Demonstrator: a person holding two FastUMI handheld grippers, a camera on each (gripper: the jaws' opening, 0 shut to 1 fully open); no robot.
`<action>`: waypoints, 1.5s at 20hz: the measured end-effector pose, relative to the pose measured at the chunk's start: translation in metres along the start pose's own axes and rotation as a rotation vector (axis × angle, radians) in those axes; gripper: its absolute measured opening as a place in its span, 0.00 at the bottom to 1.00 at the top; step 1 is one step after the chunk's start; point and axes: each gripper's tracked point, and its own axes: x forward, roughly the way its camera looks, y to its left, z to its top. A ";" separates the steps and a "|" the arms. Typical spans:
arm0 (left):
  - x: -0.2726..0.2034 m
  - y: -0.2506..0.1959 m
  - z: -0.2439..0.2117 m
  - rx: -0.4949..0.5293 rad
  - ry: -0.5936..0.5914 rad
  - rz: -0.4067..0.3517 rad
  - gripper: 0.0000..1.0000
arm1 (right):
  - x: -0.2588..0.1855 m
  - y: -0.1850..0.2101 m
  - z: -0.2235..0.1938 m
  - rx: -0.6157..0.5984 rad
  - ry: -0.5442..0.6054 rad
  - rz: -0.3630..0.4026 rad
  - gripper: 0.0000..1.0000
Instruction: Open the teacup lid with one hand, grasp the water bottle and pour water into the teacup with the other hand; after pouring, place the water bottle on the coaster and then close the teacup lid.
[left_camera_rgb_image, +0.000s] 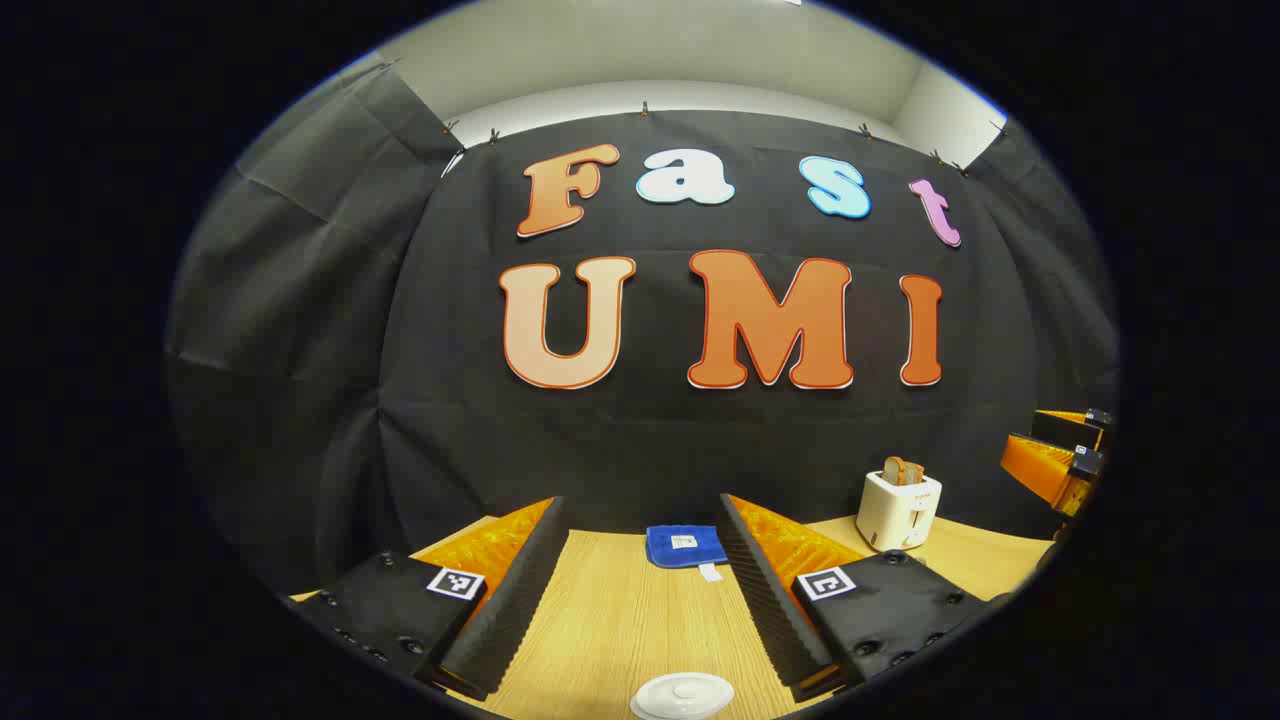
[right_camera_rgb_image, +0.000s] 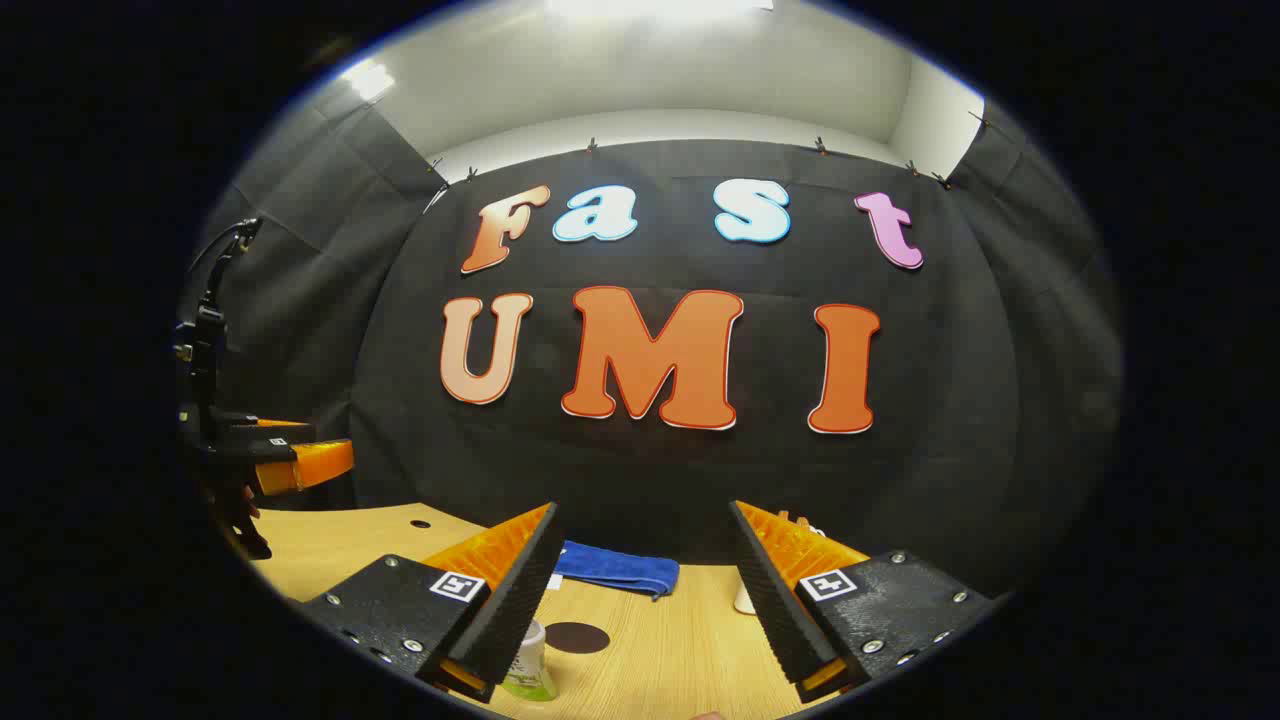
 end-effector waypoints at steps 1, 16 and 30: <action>0.000 -0.002 -0.001 -0.001 0.001 -0.003 0.97 | -0.001 -0.001 -0.002 0.003 0.004 0.002 0.98; 0.001 -0.011 0.000 0.055 -0.009 -0.010 0.98 | 0.005 0.000 -0.007 -0.006 0.026 0.007 0.98; 0.001 -0.018 -0.033 0.089 0.046 -0.044 0.98 | -0.003 0.016 -0.032 0.058 0.061 0.062 0.98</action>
